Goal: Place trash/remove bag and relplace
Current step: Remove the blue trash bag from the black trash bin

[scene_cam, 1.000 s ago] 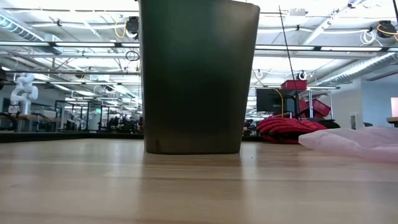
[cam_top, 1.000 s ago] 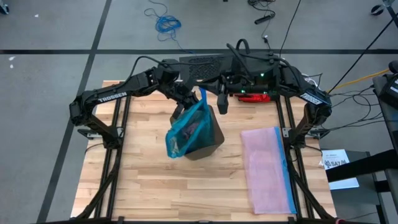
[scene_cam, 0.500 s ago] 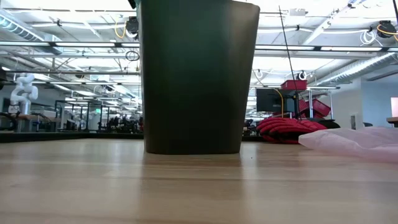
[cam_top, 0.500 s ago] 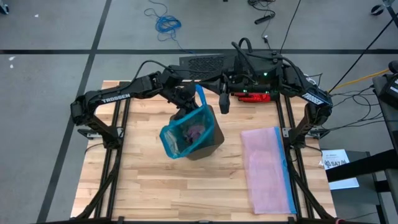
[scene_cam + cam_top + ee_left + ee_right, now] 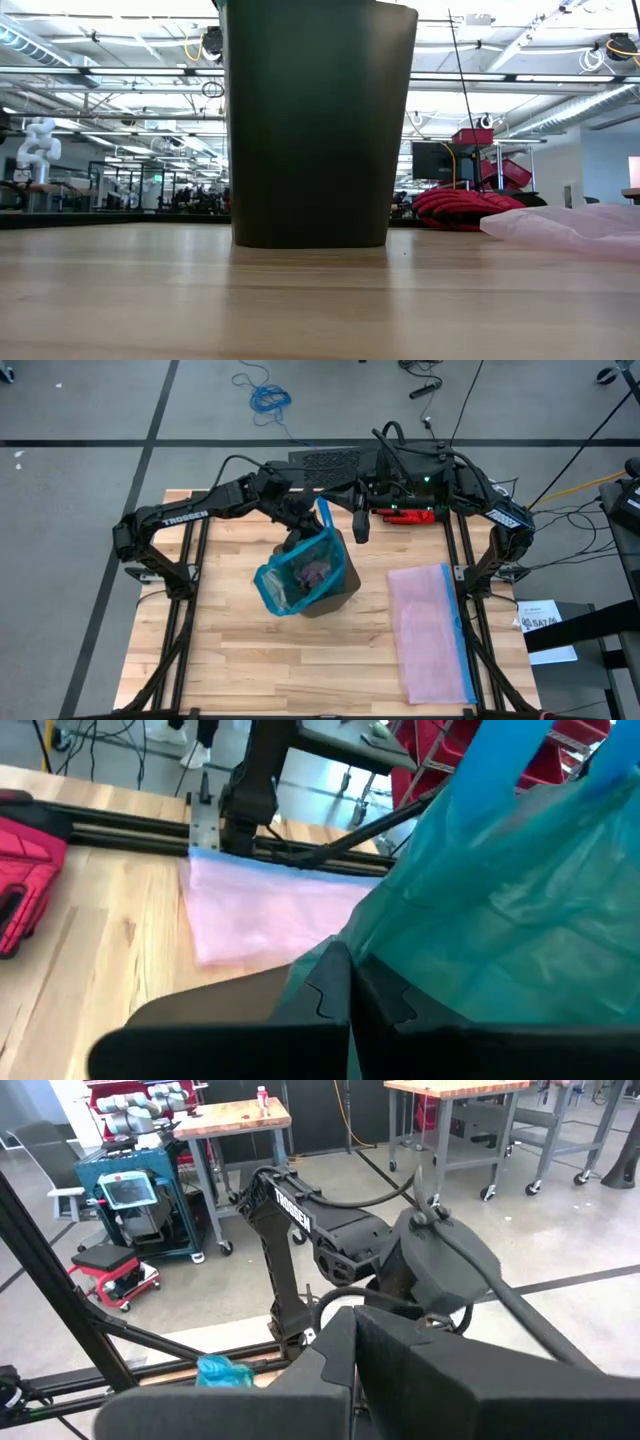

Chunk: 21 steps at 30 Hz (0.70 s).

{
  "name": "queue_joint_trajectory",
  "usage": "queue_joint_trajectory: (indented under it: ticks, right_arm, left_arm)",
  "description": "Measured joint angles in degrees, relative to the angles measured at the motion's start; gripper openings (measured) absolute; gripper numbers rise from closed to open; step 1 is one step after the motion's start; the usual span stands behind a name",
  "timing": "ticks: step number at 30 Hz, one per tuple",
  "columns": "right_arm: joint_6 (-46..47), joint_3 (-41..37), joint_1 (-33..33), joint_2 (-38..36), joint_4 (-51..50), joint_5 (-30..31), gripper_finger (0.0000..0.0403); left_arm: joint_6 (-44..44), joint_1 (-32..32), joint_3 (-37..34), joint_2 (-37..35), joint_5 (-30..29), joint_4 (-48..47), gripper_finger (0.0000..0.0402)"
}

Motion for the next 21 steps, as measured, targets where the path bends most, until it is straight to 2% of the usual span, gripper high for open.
queue_joint_trajectory:
  ticks: [13, 21]
  right_arm:
    - [0.0, 0.0, 0.0, 0.0, -0.6, -0.1, 0.0]
    - [0.0, -0.1, 0.0, 0.0, -0.5, -0.3, 0.0]
  left_arm:
    - [-0.1, 1.2, 5.4, -0.2, 0.1, -0.8, 0.0111]
    - [-0.1, 3.0, 7.6, -0.2, 0.1, -2.2, 0.0135]
